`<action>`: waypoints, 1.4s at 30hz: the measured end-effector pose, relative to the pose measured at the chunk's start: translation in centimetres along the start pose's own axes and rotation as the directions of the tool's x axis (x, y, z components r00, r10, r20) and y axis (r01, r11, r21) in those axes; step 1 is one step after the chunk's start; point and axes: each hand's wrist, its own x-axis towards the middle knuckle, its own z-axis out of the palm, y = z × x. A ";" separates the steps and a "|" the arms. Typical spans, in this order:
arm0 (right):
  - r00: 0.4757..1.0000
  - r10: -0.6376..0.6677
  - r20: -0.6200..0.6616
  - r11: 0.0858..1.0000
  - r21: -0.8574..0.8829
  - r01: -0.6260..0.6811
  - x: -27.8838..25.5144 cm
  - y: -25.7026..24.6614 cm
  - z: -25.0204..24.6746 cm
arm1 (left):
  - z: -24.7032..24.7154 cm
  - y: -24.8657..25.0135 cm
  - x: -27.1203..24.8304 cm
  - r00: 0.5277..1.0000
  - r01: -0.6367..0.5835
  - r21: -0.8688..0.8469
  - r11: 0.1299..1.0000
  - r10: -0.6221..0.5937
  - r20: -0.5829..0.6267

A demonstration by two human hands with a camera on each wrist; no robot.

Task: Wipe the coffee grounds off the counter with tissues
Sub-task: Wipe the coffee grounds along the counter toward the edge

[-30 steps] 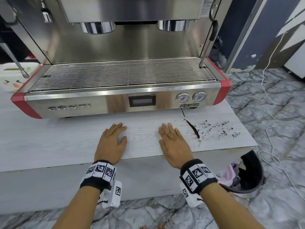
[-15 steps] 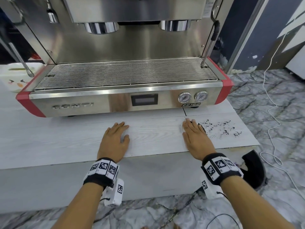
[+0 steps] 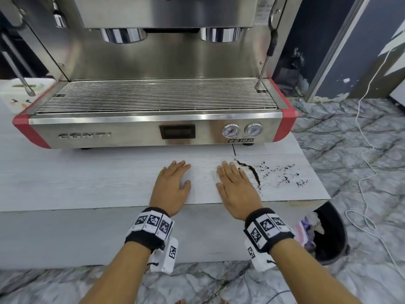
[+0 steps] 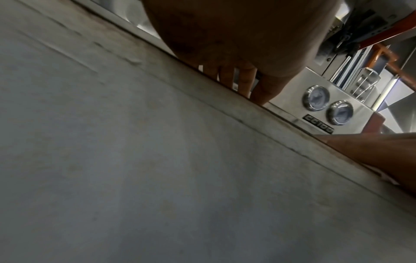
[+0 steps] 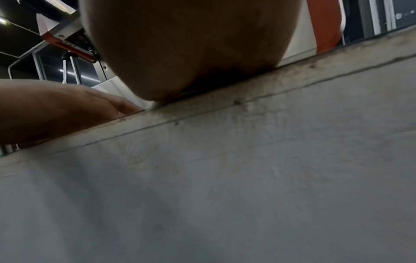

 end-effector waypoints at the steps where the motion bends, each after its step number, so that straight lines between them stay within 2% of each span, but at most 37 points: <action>1: 1.000 0.013 -0.006 1.000 0.004 -0.013 -0.3 0.8 -0.1 | 0.4 0.4 0.1 1.000 -0.002 -0.006 1.000 0.002 0.005; 5: 0.999 0.053 0.004 0.999 -0.008 -0.053 -1.1 3.8 -1.0 | 1.7 1.3 0.6 1.000 0.010 -0.022 1.000 -0.010 0.018; 10: 0.995 0.089 -0.033 0.992 0.096 -0.086 -1.0 3.9 -1.9 | 2.2 1.1 0.5 1.000 0.005 0.062 0.998 -0.005 0.015; 14: 0.998 -0.008 -0.055 0.989 0.149 0.016 -0.4 1.0 -1.0 | 2.3 1.3 0.4 1.000 0.001 0.100 0.995 -0.002 0.012; 16: 0.998 -0.055 -0.034 0.993 0.100 0.058 -0.2 0.0 -0.2 | 2.3 1.2 0.4 1.000 -0.004 0.116 0.993 0.002 0.020; 19: 0.998 -0.055 -0.024 0.998 0.024 0.056 -0.4 0.5 0.1 | 2.2 1.2 0.2 1.000 -0.002 0.126 0.992 -0.002 0.030; 27: 0.999 0.038 0.005 0.998 0.042 -0.038 -0.6 3.7 -1.3 | 1.8 1.3 0.9 0.998 0.046 0.001 0.999 -0.046 0.035; 30: 0.999 0.040 -0.031 0.993 0.112 -0.036 0.4 2.3 -2.0 | 2.0 1.3 1.4 0.999 0.046 -0.012 0.999 -0.046 0.002; 34: 0.999 -0.030 -0.037 0.991 0.127 0.035 2.7 -0.7 -2.0 | 2.1 0.9 1.4 0.999 0.048 0.035 0.998 -0.048 -0.015; 38: 0.997 -0.072 0.041 0.989 0.132 0.066 5.1 -3.0 -1.0 | 2.3 1.0 1.3 0.999 0.031 0.094 0.995 -0.029 -0.021; 42: 0.993 -0.065 0.100 0.996 0.061 0.059 6.2 -2.9 -0.1 | 2.4 0.9 1.3 0.999 0.030 0.103 0.994 -0.028 -0.021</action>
